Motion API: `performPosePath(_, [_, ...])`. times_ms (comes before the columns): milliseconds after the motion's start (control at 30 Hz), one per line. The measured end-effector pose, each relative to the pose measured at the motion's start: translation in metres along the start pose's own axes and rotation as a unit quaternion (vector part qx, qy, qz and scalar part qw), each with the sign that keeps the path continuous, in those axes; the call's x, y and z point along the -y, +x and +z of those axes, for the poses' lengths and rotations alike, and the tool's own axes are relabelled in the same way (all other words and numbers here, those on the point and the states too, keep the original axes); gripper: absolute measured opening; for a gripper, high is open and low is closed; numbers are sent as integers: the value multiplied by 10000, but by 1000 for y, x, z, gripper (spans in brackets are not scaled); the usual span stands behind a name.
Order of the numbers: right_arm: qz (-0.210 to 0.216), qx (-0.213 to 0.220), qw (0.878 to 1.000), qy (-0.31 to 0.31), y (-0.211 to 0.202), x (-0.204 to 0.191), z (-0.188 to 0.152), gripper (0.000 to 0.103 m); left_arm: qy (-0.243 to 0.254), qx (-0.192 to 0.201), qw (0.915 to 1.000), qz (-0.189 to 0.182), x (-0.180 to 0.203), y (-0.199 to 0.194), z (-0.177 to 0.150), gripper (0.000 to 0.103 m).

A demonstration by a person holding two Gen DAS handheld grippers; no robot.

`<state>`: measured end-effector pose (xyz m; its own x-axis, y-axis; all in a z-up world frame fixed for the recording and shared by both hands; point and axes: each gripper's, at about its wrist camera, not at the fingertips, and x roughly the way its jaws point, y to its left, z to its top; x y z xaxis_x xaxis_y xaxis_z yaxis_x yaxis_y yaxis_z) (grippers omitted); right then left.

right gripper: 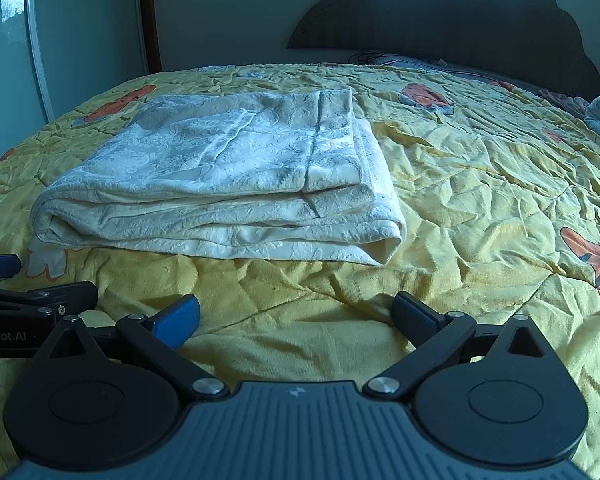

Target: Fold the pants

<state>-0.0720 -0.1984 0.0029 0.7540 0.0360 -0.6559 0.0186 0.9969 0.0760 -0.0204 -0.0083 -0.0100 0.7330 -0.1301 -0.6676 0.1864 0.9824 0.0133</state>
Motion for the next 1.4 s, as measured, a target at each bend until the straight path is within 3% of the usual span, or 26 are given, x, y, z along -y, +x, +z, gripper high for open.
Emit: performPosePath(1400, [-2,2,10000,4,0,0,0,103,-4,5,10000,32,0,2,0,103])
